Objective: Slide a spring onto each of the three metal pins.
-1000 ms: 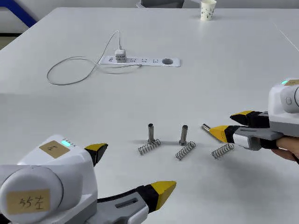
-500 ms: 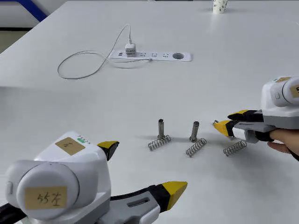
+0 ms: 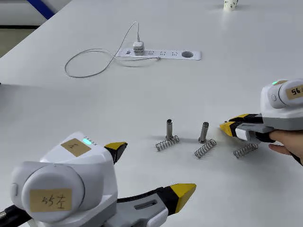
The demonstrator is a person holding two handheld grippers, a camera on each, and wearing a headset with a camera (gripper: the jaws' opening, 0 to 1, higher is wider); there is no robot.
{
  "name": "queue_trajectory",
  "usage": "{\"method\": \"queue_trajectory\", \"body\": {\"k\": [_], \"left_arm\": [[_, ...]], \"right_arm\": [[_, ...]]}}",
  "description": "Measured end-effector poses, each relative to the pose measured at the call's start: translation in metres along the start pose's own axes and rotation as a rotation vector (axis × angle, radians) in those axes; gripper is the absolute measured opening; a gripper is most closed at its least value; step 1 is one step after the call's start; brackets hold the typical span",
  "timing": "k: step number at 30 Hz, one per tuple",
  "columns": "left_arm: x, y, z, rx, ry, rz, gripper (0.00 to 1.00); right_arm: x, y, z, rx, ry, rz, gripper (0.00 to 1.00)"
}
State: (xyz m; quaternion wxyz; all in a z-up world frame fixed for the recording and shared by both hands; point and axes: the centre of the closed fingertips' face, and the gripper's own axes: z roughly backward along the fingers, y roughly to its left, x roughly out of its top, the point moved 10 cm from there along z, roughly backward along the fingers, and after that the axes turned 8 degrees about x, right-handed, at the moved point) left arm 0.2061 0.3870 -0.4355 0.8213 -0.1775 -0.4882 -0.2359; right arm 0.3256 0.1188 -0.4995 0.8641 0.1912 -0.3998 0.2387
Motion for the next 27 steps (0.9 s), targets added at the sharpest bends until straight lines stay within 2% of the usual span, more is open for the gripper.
{"method": "queue_trajectory", "body": {"k": [10, 20, 27], "left_arm": [[-0.0004, 0.0020, -0.0002, 0.002, 0.002, 0.013, 0.85], [-0.0013, 0.0014, -0.0007, -0.005, 0.011, 0.008, 0.84], [-0.0014, 0.0026, -0.0006, -0.003, 0.011, 0.012, 0.84]], "right_arm": [[0.0007, -0.0024, 0.0004, -0.010, 0.011, 0.031, 0.09], [0.0025, -0.0015, 0.0003, -0.031, 0.022, -0.025, 0.09], [0.0069, 0.0035, 0.0092, -0.036, 0.010, -0.019, 0.09]]}}
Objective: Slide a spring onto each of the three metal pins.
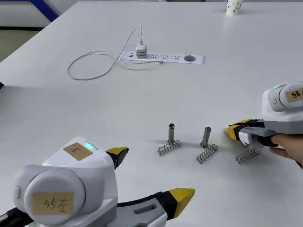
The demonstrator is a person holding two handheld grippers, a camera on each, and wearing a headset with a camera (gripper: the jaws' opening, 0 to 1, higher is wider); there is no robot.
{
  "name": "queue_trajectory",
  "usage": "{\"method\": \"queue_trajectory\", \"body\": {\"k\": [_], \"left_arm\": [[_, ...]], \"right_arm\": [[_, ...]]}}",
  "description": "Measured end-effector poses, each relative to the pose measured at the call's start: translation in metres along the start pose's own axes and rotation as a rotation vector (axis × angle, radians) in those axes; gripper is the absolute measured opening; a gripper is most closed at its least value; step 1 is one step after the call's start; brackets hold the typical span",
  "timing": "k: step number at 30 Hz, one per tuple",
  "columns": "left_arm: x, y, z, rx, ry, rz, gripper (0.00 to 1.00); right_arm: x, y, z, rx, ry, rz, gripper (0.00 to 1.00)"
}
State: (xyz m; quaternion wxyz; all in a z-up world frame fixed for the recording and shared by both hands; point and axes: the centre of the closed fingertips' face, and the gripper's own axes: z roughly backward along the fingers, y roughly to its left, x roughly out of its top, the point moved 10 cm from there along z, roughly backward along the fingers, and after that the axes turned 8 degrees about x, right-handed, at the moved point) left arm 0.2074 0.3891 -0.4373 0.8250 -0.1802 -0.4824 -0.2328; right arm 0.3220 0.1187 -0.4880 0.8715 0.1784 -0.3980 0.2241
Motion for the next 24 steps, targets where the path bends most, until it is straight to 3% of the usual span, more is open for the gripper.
{"method": "queue_trajectory", "body": {"k": [24], "left_arm": [[0.004, -0.002, 0.003, 0.005, -0.032, -0.025, 0.83]], "right_arm": [[0.003, 0.017, 0.038, -0.039, -0.058, -0.013, 0.09]]}}
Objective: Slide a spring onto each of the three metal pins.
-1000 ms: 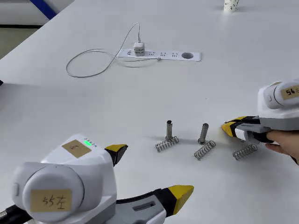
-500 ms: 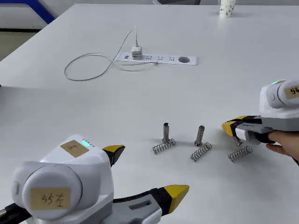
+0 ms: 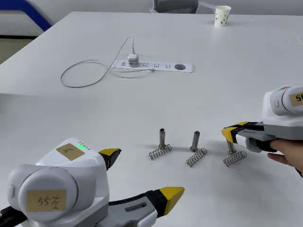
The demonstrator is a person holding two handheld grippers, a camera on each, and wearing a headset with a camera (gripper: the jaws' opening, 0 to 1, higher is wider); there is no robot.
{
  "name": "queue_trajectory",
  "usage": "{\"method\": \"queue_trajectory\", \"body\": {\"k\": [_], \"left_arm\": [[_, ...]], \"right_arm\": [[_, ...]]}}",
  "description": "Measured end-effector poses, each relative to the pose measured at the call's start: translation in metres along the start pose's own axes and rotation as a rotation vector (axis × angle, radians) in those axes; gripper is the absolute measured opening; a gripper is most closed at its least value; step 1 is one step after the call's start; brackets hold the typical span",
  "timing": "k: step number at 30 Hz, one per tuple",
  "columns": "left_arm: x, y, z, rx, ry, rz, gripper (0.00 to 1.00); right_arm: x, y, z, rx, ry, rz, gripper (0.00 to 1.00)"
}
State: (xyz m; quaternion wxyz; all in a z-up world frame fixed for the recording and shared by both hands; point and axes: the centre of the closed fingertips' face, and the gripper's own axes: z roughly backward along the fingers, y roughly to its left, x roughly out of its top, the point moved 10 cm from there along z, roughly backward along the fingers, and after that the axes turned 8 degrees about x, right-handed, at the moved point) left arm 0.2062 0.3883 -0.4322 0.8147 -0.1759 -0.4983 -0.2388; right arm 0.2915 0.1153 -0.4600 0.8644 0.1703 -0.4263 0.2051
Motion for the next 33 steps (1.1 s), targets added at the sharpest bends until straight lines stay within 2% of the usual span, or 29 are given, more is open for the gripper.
{"method": "queue_trajectory", "body": {"k": [11, 18, 33], "left_arm": [[0.001, -0.001, 0.001, -0.003, -0.008, -0.006, 0.82], [0.001, -0.001, 0.001, -0.001, -0.011, -0.007, 0.82], [0.001, -0.002, 0.001, -0.005, -0.008, -0.012, 0.81]], "right_arm": [[-0.003, 0.004, 0.013, -0.019, 0.012, 0.030, 0.09], [-0.007, 0.005, 0.019, -0.033, 0.011, 0.022, 0.09], [-0.012, 0.005, 0.023, -0.043, -0.001, 0.020, 0.09]]}}
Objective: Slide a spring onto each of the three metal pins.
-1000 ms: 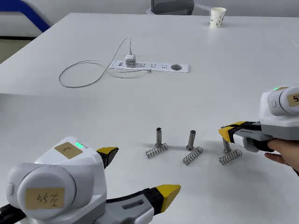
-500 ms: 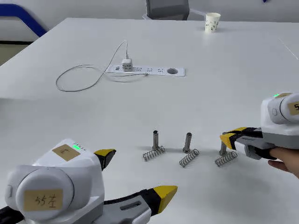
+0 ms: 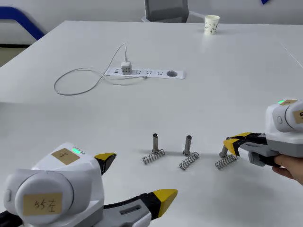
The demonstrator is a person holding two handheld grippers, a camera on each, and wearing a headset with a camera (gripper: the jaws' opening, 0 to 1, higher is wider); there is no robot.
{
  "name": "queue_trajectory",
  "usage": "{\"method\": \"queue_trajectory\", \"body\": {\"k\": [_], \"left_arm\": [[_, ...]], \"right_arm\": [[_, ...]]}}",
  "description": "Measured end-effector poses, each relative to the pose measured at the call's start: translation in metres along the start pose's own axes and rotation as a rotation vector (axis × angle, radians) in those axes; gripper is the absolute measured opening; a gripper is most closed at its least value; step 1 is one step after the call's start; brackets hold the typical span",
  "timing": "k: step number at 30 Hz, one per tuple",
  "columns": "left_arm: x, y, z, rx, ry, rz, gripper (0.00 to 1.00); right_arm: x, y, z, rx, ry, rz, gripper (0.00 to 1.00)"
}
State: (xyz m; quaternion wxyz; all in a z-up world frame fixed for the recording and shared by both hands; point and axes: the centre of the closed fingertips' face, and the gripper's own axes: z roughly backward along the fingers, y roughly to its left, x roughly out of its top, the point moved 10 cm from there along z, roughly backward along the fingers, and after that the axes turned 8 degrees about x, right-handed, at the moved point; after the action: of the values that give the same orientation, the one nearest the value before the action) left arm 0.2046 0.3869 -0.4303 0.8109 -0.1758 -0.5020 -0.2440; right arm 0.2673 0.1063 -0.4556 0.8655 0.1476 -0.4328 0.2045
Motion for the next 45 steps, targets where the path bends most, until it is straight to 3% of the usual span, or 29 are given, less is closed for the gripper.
{"method": "queue_trajectory", "body": {"k": [9, 17, 34, 40, 45], "left_arm": [[0.000, 0.001, 0.000, 0.004, -0.002, 0.002, 0.81], [0.000, 0.001, 0.000, 0.008, 0.002, -0.001, 0.81], [-0.001, 0.007, -0.002, 0.011, 0.022, 0.000, 0.74], [0.001, 0.017, -0.008, -0.001, 0.020, -0.013, 0.72], [0.002, 0.022, -0.017, -0.029, 0.030, -0.058, 0.67]], "right_arm": [[-0.002, 0.000, 0.000, 0.003, 0.007, -0.024, 0.09], [-0.002, 0.001, -0.001, 0.019, 0.002, -0.002, 0.10], [0.009, 0.006, 0.019, 0.022, -0.091, 0.006, 0.29], [0.013, 0.008, 0.029, 0.055, -0.129, -0.021, 0.36], [0.014, 0.012, 0.036, 0.086, -0.145, -0.015, 0.42]]}}
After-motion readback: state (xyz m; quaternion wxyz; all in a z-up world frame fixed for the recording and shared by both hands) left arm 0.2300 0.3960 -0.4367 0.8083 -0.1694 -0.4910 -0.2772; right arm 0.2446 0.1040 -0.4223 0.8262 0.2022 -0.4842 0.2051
